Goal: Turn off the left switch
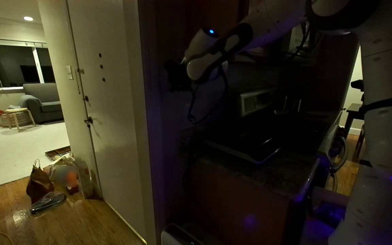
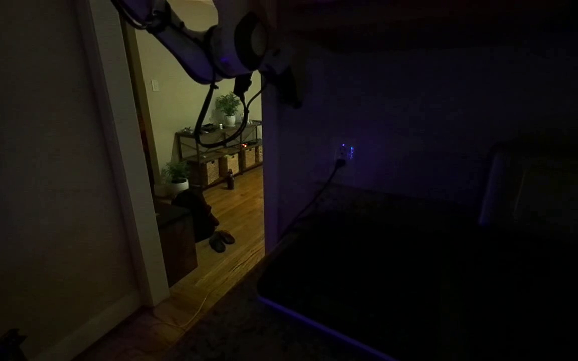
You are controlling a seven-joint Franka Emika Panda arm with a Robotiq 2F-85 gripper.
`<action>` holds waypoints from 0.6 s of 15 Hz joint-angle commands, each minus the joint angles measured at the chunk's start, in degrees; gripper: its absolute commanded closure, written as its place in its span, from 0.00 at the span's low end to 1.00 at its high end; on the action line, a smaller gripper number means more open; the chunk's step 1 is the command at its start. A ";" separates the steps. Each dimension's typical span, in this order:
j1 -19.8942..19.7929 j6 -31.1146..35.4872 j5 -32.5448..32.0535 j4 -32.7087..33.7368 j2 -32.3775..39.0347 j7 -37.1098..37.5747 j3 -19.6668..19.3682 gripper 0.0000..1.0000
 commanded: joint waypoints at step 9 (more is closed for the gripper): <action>3.29 -3.66 13.02 -7.66 -6.86 -15.28 2.66 0.67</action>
